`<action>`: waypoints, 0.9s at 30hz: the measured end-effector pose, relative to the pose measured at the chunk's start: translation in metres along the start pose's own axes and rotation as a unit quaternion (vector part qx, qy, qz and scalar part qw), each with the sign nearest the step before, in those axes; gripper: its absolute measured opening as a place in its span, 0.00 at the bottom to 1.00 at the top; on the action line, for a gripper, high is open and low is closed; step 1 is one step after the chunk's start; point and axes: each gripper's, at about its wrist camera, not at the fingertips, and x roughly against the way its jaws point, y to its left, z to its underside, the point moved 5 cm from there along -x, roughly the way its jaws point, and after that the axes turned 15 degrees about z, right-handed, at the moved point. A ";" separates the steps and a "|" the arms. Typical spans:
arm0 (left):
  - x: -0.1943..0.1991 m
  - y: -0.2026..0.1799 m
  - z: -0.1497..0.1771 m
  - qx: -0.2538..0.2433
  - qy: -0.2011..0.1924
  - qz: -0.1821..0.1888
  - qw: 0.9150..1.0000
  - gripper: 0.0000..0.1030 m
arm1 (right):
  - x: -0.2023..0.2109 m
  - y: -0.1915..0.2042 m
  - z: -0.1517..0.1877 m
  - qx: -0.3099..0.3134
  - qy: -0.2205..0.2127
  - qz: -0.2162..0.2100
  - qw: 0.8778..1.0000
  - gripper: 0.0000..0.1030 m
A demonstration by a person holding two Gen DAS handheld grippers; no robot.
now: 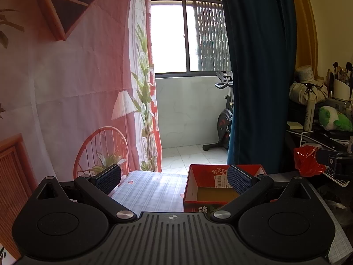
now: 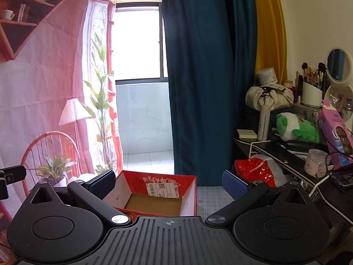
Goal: Organize soft objects
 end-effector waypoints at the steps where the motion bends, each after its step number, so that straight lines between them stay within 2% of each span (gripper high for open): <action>1: 0.000 0.000 0.000 0.000 0.000 0.000 1.000 1.00 | 0.000 0.000 0.000 0.000 0.000 0.000 1.000 1.00; 27: -0.001 0.000 -0.001 -0.003 -0.001 0.004 1.000 1.00 | 0.001 0.002 0.004 -0.003 0.000 -0.003 1.000 1.00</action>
